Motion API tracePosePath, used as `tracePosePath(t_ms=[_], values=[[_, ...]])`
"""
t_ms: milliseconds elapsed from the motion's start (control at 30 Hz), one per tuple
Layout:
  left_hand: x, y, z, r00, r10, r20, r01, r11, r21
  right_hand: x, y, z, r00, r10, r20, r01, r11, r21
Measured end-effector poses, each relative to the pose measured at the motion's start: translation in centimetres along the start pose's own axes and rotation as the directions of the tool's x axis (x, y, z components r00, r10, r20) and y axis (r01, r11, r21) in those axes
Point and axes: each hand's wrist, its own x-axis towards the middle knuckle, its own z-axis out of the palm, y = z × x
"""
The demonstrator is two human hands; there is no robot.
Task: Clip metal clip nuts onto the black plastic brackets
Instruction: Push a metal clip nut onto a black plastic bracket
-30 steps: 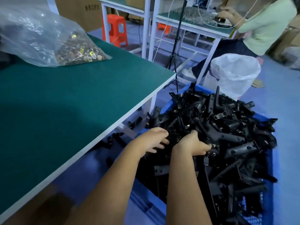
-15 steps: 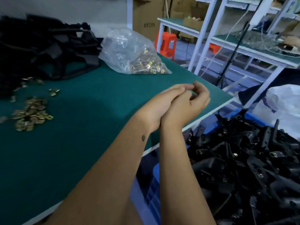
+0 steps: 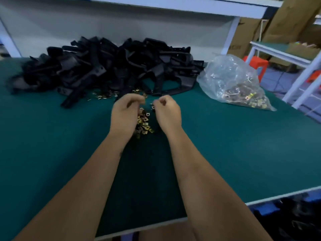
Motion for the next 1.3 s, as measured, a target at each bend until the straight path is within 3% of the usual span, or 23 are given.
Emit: tracePosePath(t_ms=[100, 167, 300, 400, 567, 767, 833, 900, 1000, 1100, 1200, 1300], values=[[1.8, -1.6, -3.2, 0.934, -0.109, -0.340, 0.077, 0.991, -0.105, 2.5, 0.6, -0.1, 0.992, -0.075, -0.100, 0.038, 0.943, -0.330], [2.4, -1.9, -3.3, 0.892, -0.139, -0.430, 0.088, 0.987, -0.137, 4.1, 1.0, -0.5, 0.992, -0.093, -0.091, 0.031, 0.851, -0.525], [2.7, -2.0, -1.5, 0.947, -0.086, -0.309, 0.107, 0.993, 0.053, 6.4, 1.5, 0.0, 0.998, -0.025, 0.050, 0.052, 0.720, -0.692], [3.0, -2.5, -1.1, 0.967, -0.097, -0.234, 0.150, 0.964, 0.220, 7.8, 1.3, 0.8, 0.997, 0.033, 0.074, 0.039, 0.609, -0.792], [3.3, -2.7, -1.1, 0.968, -0.132, -0.212, 0.202, 0.914, 0.351, 8.3, 1.5, 0.9, 0.999, 0.029, -0.027, -0.039, 0.649, -0.760], [3.2, -2.4, -1.2, 0.971, -0.154, -0.181, 0.208, 0.917, 0.340, 7.5, 1.9, -0.2, 0.963, 0.001, -0.269, -0.142, 0.851, -0.505], [3.2, -2.2, -1.3, 0.971, -0.161, -0.174, 0.207, 0.934, 0.290, 7.2, 2.2, -0.7, 0.932, 0.042, -0.360, -0.152, 0.947, -0.283], [3.2, -2.1, -1.5, 0.969, -0.171, -0.178, 0.209, 0.951, 0.229, 6.9, 2.6, -1.5, 0.896, 0.117, -0.429, -0.105, 0.993, 0.051], [3.1, -1.8, -1.6, 0.966, -0.182, -0.182, 0.212, 0.964, 0.161, 5.8, 2.7, -2.7, 0.861, 0.256, -0.440, 0.018, 0.848, 0.529], [3.1, -1.3, -1.7, 0.966, -0.188, -0.175, 0.198, 0.980, 0.037, 4.7, 2.6, -3.3, 0.879, 0.362, -0.312, 0.045, 0.588, 0.808], [3.4, -0.5, -2.1, 0.961, -0.247, -0.127, 0.212, 0.948, -0.236, 4.0, 1.9, -3.1, 0.943, 0.320, -0.092, -0.028, 0.352, 0.936], [3.4, -0.1, -2.8, 0.956, -0.292, -0.036, 0.255, 0.882, -0.396, 3.6, 0.8, -2.4, 0.976, 0.216, 0.014, -0.084, 0.320, 0.944]])
